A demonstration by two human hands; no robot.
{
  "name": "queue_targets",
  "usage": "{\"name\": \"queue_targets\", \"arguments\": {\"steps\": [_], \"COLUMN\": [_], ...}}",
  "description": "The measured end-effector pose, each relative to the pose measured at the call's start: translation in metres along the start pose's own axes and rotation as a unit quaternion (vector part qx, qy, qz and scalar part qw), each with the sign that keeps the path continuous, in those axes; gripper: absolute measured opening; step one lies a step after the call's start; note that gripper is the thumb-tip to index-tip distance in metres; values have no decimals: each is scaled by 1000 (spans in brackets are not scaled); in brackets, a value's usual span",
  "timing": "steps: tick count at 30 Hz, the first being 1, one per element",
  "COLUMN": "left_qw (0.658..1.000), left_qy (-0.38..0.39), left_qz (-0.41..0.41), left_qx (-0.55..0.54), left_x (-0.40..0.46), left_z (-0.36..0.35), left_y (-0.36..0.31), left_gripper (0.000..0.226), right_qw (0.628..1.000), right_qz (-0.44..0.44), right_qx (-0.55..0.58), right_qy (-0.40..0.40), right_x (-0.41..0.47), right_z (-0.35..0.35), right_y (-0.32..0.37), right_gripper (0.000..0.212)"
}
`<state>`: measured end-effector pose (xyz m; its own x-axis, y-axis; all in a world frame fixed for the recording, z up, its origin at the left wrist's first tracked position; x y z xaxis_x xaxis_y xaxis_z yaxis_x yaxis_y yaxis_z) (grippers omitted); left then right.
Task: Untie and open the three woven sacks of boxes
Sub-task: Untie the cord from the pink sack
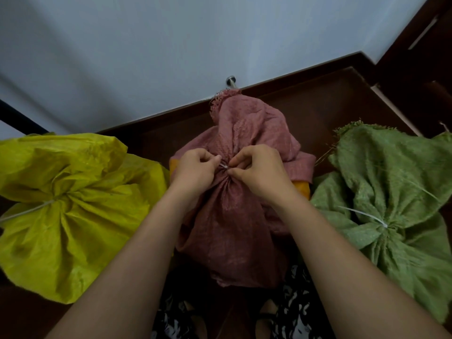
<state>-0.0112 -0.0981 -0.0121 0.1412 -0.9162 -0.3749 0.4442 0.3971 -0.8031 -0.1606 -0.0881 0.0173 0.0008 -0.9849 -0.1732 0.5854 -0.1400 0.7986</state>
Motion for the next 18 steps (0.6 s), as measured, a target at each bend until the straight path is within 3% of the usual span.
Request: {"name": "queue_targets", "arguments": {"steps": [6,13,18], "left_qw": [981,982,964], "left_qy": [58,69,72], "left_qz": [46,-8,9], "left_qx": [-177,-178,-255], "left_x": [-3,-9,-8], "left_z": [-13,-18,-11], "left_y": [-6,-21,-24], "left_gripper": [30,32,32], "right_qw": [1000,990,994], "right_qz": [-5,-36,28], "right_qx": [-6,-128,-95], "right_qy": [-19,-38,-42], "right_x": [1,-3,-2], "right_z": [7,10,11], "right_y": [1,10,20], "right_gripper": [16,19,18]}}
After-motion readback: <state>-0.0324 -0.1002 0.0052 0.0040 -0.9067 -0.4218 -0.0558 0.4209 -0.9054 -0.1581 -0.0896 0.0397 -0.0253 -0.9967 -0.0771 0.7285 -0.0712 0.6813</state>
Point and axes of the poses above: each hand's wrist, its own x-axis towards the middle knuckle, its own z-axis out of the back of the hand, y = z × x, the point moved 8 cm from there along x, towards the middle knuckle, and after that the axes turned 4 degrees about x, right-handed, at the moved point
